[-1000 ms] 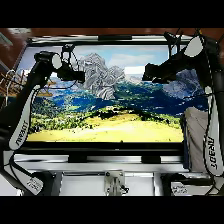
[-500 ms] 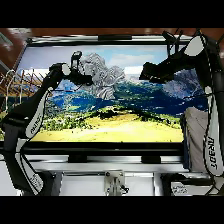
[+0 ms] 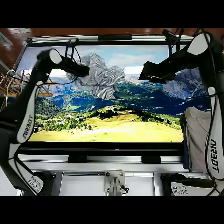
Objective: Fold the shirts.
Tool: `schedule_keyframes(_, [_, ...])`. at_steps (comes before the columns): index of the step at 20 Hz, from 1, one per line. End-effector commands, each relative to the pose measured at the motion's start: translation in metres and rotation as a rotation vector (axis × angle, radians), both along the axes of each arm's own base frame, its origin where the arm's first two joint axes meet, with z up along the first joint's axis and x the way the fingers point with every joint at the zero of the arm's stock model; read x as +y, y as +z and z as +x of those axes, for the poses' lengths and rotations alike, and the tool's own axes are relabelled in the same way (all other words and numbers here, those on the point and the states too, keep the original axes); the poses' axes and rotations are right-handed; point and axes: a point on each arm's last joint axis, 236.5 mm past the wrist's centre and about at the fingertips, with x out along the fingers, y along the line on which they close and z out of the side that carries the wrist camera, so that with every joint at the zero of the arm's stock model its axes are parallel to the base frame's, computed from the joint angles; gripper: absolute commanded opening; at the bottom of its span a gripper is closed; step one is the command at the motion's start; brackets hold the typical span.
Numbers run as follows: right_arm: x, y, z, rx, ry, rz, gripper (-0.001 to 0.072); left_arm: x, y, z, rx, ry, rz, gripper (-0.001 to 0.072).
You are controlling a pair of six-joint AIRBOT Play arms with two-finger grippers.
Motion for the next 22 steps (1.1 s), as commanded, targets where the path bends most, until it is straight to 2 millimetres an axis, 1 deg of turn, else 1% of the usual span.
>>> schedule_keyframes(1, [-0.023, 0.052, -0.006, -0.141, -0.017, -0.081, 0.0589, -0.017, 0.136, -0.052, -0.199, -0.09, -0.05, 0.0049])
schedule_keyframes(2, [-0.04, 0.078, -0.006, -0.224, -0.053, -0.137, 0.0589, -0.027, 0.177, -0.075, -0.261, -0.118, -0.096, 0.0049])
schedule_keyframes(3, [-0.062, 0.11, -0.009, -0.319, -0.105, -0.203, 0.0589, -0.04, 0.217, -0.103, -0.319, -0.159, -0.152, 0.0049])
schedule_keyframes(4, [-0.082, 0.141, -0.014, -0.405, -0.168, -0.252, 0.0589, -0.05, 0.248, -0.129, -0.369, -0.195, -0.194, 0.0049])
schedule_keyframes(5, [-0.101, 0.171, -0.023, -0.487, -0.229, -0.294, 0.0589, -0.057, 0.275, -0.151, -0.421, -0.223, -0.223, 0.0049])
schedule_keyframes(6, [-0.118, 0.2, -0.035, -0.569, -0.284, -0.325, 0.0589, -0.06, 0.302, -0.172, -0.48, -0.241, -0.25, 0.0049])
schedule_keyframes(7, [-0.132, 0.223, -0.049, -0.634, -0.328, -0.345, 0.0589, -0.058, 0.328, -0.188, -0.545, -0.244, -0.281, 0.0049])
schedule_keyframes(8, [-0.139, 0.237, -0.064, -0.667, -0.352, -0.353, 0.0589, -0.052, 0.354, -0.198, -0.614, -0.229, -0.315, 0.0049])
schedule_keyframes(9, [-0.142, 0.245, -0.079, -0.679, -0.357, -0.348, 0.0589, -0.042, 0.382, -0.207, -0.695, -0.203, -0.35, 0.0049])
schedule_keyframes(10, [-0.142, 0.245, -0.091, -0.667, -0.354, -0.344, 0.0589, -0.03, 0.408, -0.214, -0.771, -0.172, -0.381, 0.0049])
schedule_keyframes(11, [-0.137, 0.237, -0.102, -0.622, -0.332, -0.331, 0.0589, -0.018, 0.425, -0.218, -0.825, -0.142, -0.397, 0.0049])
schedule_keyframes(12, [-0.13, 0.223, -0.11, -0.557, -0.299, -0.32, 0.0589, -0.006, 0.435, -0.22, -0.857, -0.114, -0.4, 0.0049])
schedule_keyframes(13, [-0.12, 0.202, -0.117, -0.473, -0.25, -0.303, 0.0589, 0.007, 0.438, -0.219, -0.868, -0.087, -0.387, 0.005])
schedule_keyframes(14, [-0.104, 0.179, -0.121, -0.388, -0.189, -0.272, 0.0589, 0.018, 0.435, -0.215, -0.861, -0.065, -0.364, 0.005])
schedule_keyframes(15, [-0.085, 0.152, -0.123, -0.299, -0.123, -0.23, 0.0589, 0.026, 0.428, -0.212, -0.837, -0.05, -0.34, 0.005])
schedule_keyframes(16, [-0.066, 0.124, -0.124, -0.216, -0.065, -0.179, 0.0589, 0.033, 0.418, -0.208, -0.799, -0.032, -0.321, 0.005])
schedule_keyframes(17, [-0.047, 0.097, -0.12, -0.154, -0.027, -0.117, 0.0589, 0.038, 0.409, -0.206, -0.767, -0.028, -0.298, 0.005])
schedule_keyframes(19, [-0.008, 0.042, -0.107, -0.067, 0.02, 0.038, 0.059, 0.042, 0.393, -0.207, -0.711, -0.034, -0.261, 0.0049])
schedule_keyframes(20, [0.011, 0.015, -0.105, -0.032, 0.054, 0.118, 0.059, 0.042, 0.389, -0.209, -0.698, -0.046, -0.245, 0.005])
schedule_keyframes(21, [0.029, -0.013, -0.107, 0.011, 0.092, 0.192, 0.0593, 0.042, 0.386, -0.211, -0.694, -0.056, -0.233, 0.005])
schedule_keyframes(22, [0.042, -0.04, -0.114, 0.05, 0.139, 0.229, 0.0685, 0.042, 0.386, -0.211, -0.694, -0.058, -0.231, 0.005])
